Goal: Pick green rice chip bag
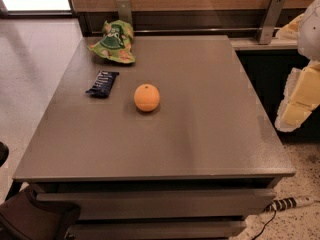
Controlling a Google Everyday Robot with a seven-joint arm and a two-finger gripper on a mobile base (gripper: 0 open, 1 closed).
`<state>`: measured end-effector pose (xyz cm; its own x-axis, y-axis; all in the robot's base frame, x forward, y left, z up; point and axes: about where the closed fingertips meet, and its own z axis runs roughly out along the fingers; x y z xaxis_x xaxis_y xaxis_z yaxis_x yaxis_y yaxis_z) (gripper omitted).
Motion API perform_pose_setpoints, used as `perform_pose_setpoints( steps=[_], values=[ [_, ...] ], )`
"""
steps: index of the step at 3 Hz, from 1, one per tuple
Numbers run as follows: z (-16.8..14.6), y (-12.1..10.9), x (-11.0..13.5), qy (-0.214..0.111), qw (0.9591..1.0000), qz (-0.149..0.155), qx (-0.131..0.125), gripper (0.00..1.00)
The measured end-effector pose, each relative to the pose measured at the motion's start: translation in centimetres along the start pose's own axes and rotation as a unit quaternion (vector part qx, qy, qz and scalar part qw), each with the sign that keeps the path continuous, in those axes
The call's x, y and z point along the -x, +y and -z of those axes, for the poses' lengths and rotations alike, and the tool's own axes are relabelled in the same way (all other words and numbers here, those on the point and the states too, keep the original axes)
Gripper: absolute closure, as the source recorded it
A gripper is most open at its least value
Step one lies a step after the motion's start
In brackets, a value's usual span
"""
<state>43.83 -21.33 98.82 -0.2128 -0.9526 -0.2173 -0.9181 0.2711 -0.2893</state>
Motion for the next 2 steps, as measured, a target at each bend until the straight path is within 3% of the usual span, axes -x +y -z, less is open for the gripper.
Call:
perform_pose_setpoints(
  steps=[1, 2],
  values=[
    [0.0, 0.0, 0.0, 0.000, 1.0000, 0.000, 0.000, 0.00],
    [-0.8, -1.7, 0.9, -0.022, 0.9990, -0.032, -0.021, 0.00]
  ],
)
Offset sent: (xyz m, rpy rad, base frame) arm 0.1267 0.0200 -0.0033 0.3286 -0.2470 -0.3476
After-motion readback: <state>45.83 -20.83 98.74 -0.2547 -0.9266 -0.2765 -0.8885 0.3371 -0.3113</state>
